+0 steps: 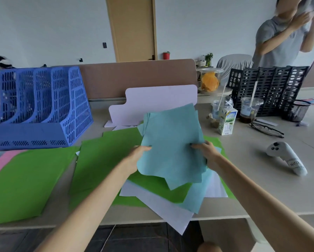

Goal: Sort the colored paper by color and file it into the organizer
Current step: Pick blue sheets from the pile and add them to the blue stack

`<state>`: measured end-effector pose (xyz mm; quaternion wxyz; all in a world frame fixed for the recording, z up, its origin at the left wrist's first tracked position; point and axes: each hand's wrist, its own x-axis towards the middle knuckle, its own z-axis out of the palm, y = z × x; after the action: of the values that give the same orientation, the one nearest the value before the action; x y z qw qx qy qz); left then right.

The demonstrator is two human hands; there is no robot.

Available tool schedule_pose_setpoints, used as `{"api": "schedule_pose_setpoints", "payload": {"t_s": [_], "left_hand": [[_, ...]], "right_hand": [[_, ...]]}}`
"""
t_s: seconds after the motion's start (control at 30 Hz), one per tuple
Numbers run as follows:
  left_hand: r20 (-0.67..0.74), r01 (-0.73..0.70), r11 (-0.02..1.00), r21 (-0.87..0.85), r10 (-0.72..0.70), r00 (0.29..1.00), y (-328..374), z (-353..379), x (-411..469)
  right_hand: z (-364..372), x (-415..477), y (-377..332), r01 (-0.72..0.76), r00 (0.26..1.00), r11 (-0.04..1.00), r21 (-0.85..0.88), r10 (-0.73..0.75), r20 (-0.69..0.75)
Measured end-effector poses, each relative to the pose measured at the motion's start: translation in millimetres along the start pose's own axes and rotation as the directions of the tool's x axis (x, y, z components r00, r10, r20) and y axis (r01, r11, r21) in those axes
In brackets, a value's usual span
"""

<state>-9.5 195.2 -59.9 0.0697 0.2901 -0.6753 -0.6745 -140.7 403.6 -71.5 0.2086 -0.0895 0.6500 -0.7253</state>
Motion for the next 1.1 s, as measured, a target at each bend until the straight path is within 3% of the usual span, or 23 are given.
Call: {"api": "schedule_pose_setpoints", "payload": {"t_s": [0.1, 0.23, 0.33, 0.47, 0.53, 0.63, 0.7, 0.87, 0.97, 1.03, 1.1], "left_hand": [[-0.093, -0.011, 0.999, 0.046, 0.015, 0.996, -6, 4, -1], [-0.135, 0.027, 0.998, 0.057, -0.019, 0.991, -10, -4, -3], [-0.171, 0.073, 0.997, 0.014, -0.070, 0.983, -15, -5, -4], [-0.264, 0.033, 0.996, -0.078, -0.053, 0.963, -18, 1, -8], [-0.212, 0.015, 0.997, -0.081, -0.032, 0.977, -17, 7, -12], [-0.014, 0.036, 0.997, -0.066, -0.037, 0.999, -16, 9, -16], [-0.017, 0.015, 0.998, -0.063, -0.016, 1.000, -18, 6, -15], [-0.119, 0.000, 0.991, -0.132, -0.015, 0.993, -23, 15, -22], [-0.122, 0.006, 0.991, -0.131, -0.022, 0.992, -25, 26, -27], [-0.145, -0.011, 1.000, -0.026, 0.007, 0.989, -26, 27, -25], [-0.199, -0.051, 0.987, 0.149, 0.080, 0.977, -28, 24, -25]], "right_hand": [[-5, -3, 0, -0.018, 1.000, 1.000, -0.018, 0.017, -0.025], [-26, 7, 0, -0.016, 0.992, 0.983, -0.185, -0.009, -0.129], [-34, 12, 6, -0.022, 0.989, 0.928, -0.373, -0.033, -0.142], [-31, 10, 12, -0.061, 0.988, 0.893, -0.446, -0.009, -0.152], [-26, 8, 13, -0.083, 0.989, 0.883, -0.463, 0.017, -0.145], [-21, 7, 14, -0.087, 0.972, 0.899, -0.430, -0.018, -0.233], [-21, 6, 14, -0.084, 0.943, 0.886, -0.456, -0.076, -0.323], [-9, -12, 12, -0.093, 0.982, 0.828, -0.553, -0.015, -0.187], [2, -25, 11, -0.113, 0.993, 0.862, -0.495, 0.078, -0.091], [1, -27, 12, -0.088, 0.995, 0.847, -0.524, 0.051, -0.084], [-9, -28, 12, -0.018, 0.989, 0.756, -0.655, -0.084, -0.124]]}}
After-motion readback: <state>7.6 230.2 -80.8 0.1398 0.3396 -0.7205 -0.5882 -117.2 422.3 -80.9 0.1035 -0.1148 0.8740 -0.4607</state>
